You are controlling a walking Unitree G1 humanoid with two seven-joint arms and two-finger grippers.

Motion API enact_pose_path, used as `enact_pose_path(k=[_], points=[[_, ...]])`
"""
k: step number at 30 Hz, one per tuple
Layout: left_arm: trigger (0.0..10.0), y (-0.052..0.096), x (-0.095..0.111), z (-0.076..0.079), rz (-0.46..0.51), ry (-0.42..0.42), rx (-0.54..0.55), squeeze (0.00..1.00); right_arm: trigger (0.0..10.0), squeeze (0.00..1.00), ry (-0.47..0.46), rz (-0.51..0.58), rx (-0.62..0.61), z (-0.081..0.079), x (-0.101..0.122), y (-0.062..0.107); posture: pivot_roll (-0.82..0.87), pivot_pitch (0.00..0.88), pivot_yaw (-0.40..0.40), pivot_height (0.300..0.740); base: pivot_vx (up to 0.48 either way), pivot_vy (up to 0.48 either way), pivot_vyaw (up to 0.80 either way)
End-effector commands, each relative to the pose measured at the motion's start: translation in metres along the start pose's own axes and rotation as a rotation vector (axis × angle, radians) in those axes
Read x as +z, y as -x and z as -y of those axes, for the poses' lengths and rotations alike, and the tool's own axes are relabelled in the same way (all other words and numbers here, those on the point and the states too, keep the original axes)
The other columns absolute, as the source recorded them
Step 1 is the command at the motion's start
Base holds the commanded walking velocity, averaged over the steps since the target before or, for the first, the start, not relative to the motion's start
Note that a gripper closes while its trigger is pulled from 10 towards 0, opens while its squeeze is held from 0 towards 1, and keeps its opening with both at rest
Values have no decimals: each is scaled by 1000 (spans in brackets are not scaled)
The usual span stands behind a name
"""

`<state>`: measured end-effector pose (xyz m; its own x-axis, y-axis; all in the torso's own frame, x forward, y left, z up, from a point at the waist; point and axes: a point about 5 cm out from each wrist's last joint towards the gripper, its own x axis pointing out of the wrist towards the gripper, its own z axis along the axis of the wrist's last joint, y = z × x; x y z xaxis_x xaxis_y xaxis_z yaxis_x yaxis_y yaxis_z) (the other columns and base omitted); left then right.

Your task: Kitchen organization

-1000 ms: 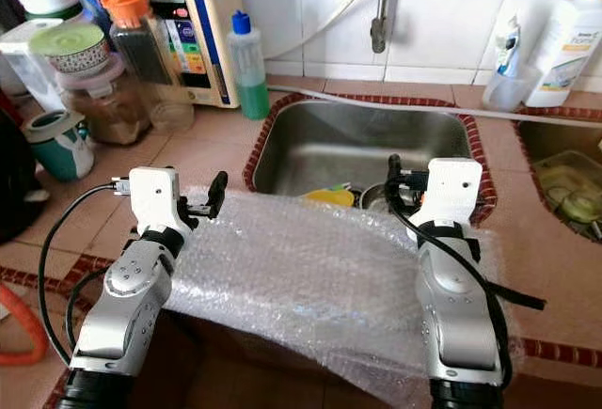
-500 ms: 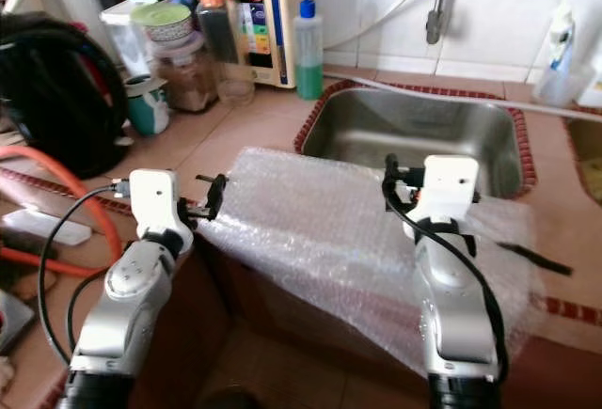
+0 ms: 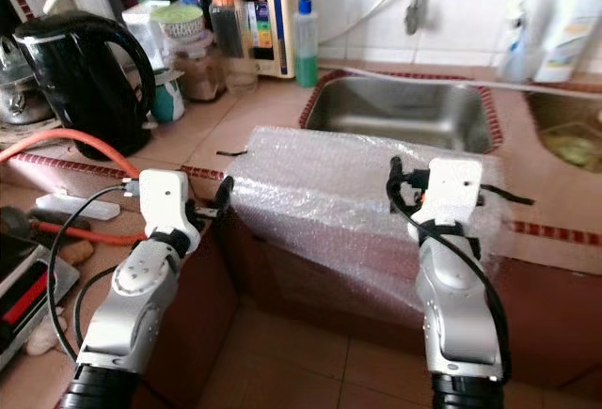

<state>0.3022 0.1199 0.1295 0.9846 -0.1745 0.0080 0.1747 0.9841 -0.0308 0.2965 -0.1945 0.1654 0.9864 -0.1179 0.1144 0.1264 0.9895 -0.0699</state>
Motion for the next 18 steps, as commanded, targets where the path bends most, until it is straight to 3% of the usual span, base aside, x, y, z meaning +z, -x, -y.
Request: enact_pose_path(k=[1, 13, 18], points=[[10000, -1, 8, -2, 33, 5, -11, 0, 10000, 0, -5, 29, 14, -3, 7, -2, 10, 0, 73, 740, 0, 0, 0], [10000, 0, 10, 4, 39, 32, -70, 0, 10000, 0, -6, 39, 15, -5, 10, -2, 9, 0, 76, 740, 0, 0, 0], [10000, -1, 9, 6, 30, 34, -91, 0, 10000, 0, -4, 36, 13, -4, 9, -2, 4, 0, 81, 740, 0, -246, 0]])
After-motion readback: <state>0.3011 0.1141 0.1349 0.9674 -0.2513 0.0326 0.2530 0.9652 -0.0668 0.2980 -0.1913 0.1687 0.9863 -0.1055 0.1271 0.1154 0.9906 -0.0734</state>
